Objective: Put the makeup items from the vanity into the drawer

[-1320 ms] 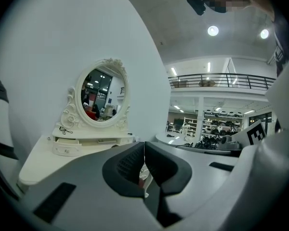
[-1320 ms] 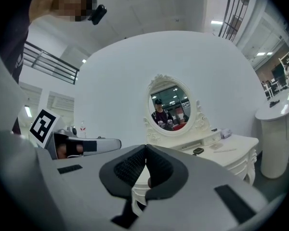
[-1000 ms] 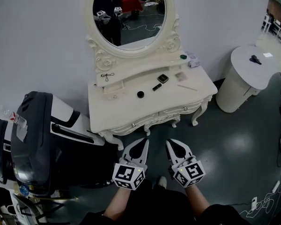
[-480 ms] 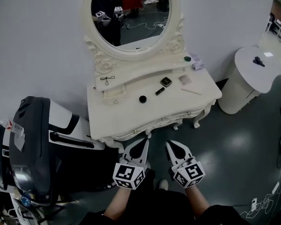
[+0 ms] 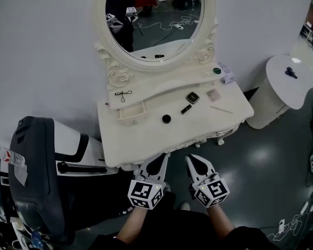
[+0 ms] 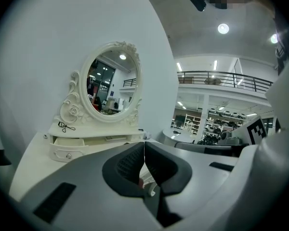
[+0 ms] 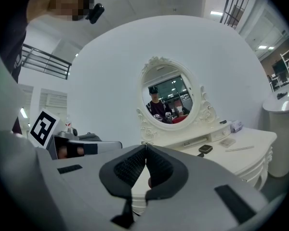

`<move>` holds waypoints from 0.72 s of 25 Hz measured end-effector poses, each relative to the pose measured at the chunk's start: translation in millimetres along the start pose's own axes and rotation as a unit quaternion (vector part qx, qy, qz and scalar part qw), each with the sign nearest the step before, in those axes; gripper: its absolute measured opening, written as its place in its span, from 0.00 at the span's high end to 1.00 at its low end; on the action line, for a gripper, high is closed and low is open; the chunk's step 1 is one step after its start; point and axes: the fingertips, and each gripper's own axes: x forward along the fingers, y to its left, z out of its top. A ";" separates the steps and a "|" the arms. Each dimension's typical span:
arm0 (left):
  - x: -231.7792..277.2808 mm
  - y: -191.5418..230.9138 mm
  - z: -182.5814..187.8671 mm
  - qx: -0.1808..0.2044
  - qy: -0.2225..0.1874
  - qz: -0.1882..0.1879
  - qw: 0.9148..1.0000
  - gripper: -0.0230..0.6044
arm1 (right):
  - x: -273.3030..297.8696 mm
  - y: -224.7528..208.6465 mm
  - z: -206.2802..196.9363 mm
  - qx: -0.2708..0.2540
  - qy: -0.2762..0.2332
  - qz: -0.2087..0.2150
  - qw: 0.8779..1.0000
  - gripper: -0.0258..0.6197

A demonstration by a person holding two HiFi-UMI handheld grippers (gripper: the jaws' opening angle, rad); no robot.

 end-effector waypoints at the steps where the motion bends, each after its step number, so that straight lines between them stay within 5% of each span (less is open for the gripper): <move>1: 2.0 6.6 1.1 -0.002 0.001 -0.003 1.000 0.94 | 7.3 1.9 0.4 -0.001 0.002 -0.002 1.000 0.92; 18: 39.3 64.4 2.9 -0.009 0.022 -0.025 0.999 0.94 | 66.0 -13.5 6.8 -0.009 0.007 -0.036 0.999 0.92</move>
